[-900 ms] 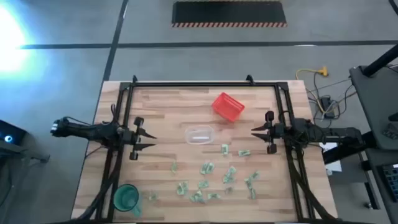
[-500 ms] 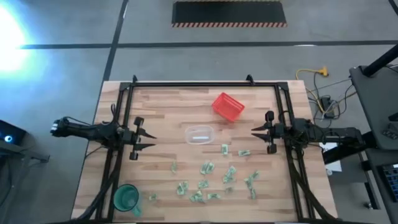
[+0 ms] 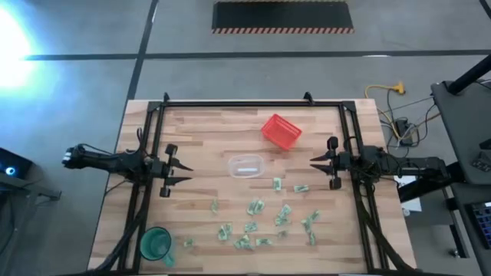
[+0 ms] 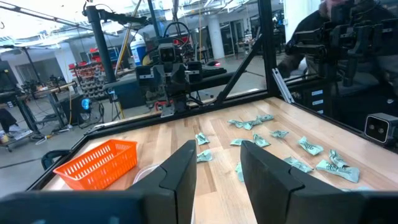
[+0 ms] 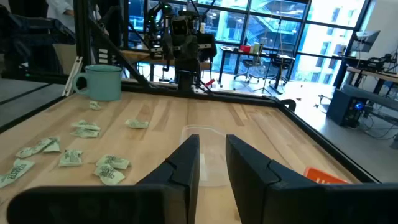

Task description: Pick and place items into bin

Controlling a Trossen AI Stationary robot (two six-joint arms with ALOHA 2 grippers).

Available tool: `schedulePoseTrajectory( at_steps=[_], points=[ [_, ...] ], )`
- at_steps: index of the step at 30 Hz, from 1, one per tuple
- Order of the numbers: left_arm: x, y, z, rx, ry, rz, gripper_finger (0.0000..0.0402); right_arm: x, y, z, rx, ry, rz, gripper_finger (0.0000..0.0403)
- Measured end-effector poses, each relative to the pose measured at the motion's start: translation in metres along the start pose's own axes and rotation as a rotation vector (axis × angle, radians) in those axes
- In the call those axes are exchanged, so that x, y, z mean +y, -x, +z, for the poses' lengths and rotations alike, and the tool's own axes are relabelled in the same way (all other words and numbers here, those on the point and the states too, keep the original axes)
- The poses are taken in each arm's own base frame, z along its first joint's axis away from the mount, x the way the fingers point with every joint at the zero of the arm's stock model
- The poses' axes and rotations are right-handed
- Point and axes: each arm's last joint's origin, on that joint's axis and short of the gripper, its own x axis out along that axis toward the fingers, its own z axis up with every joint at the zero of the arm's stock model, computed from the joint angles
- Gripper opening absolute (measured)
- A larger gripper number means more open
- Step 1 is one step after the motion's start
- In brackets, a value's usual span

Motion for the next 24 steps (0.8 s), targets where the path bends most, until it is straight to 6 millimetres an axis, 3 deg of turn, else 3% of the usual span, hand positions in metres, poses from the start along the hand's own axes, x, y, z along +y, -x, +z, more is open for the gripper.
schedulePoseTrajectory(
  at_steps=[24],
  points=[
    [0.0000, 0.0000, 0.0000, 0.000, 0.000, 0.000, 0.0109, 0.0000, 0.0000, 0.0000, 0.000, 0.000, 0.000, 0.0068]
  ],
)
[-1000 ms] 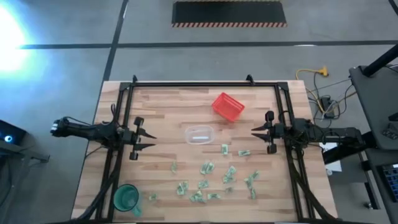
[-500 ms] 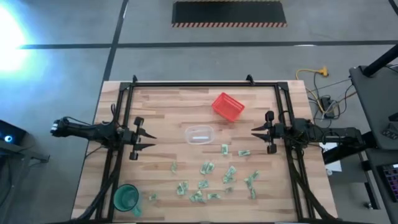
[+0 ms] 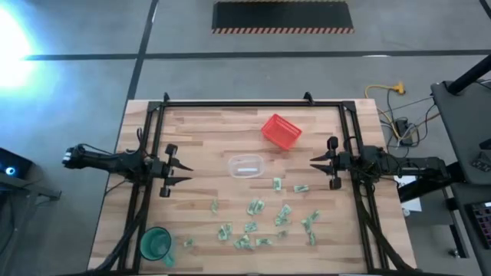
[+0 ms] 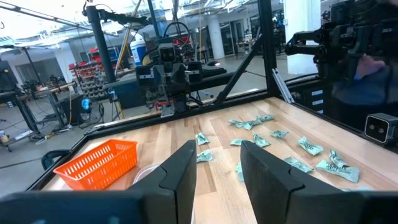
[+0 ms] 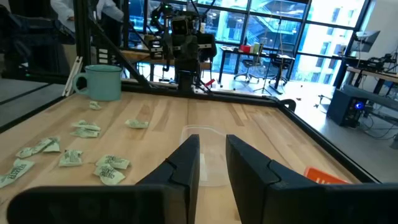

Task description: Pick and place items into bin

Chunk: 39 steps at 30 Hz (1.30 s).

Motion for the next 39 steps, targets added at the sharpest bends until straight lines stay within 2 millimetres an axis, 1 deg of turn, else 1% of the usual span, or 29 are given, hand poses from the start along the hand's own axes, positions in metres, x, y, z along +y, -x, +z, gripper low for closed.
schedulePoseTrajectory(
  at_steps=[22, 25, 36, 39],
  points=[
    [0.000, 0.000, 0.000, 0.000, 0.000, 0.000, 0.0109, 0.000, 0.000, 0.001, -0.010, 0.019, -0.001, 0.0068],
    [0.000, 0.000, 0.000, 0.000, 0.000, 0.000, 0.0109, 0.000, 0.000, 0.005, -0.048, 0.044, -0.005, 0.0068],
    [0.000, 0.000, 0.000, 0.000, 0.000, 0.000, 0.0109, -0.002, 0.003, 0.022, -0.232, 0.044, -0.026, 0.0068],
    [0.000, 0.000, 0.000, -0.001, 0.000, 0.000, 0.0109, -0.002, 0.003, 0.023, -0.243, 0.044, -0.027, 0.0068]
  ],
)
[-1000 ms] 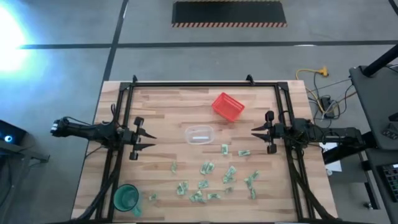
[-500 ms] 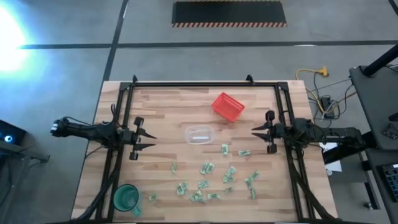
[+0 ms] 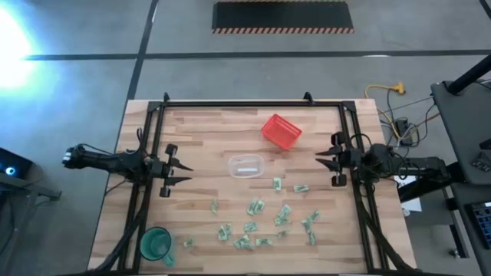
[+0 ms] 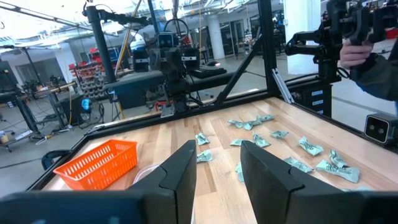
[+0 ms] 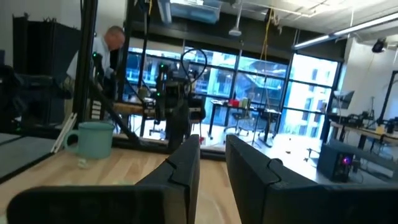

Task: Pick and place items into bin
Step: Put the stevia packet into the transparent bin

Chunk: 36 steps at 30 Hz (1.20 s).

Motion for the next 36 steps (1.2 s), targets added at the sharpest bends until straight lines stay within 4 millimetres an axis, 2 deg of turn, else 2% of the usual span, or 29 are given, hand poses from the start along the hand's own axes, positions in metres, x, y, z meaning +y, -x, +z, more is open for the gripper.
schedulePoseTrajectory(
  at_steps=[11, 14, 17, 23, 26, 36],
  points=[
    [0.000, 0.000, 0.006, -0.063, 0.036, -0.015, 0.0109, 0.001, 0.000, -0.008, 0.086, 0.004, 0.011, 0.0068],
    [0.001, 0.001, 0.012, -0.128, 0.062, -0.031, 0.0109, 0.001, 0.000, -0.007, 0.067, 0.012, 0.008, 0.0068],
    [0.003, 0.003, 0.025, -0.271, 0.062, -0.009, 0.0109, 0.000, 0.000, -0.001, 0.010, 0.050, 0.001, 0.0068],
    [0.006, 0.008, 0.037, -0.404, 0.202, -0.014, 0.0109, 0.001, 0.000, -0.006, 0.059, -0.259, 0.007, 0.0068],
    [0.006, 0.008, 0.037, -0.404, 0.250, -0.023, 0.0109, 0.002, 0.000, -0.010, 0.101, -0.270, 0.006, 0.0068],
    [0.007, 0.009, 0.039, -0.430, 0.253, -0.023, 0.0109, 0.003, 0.002, -0.021, 0.219, -0.358, -0.001, 0.0068]
  ],
)
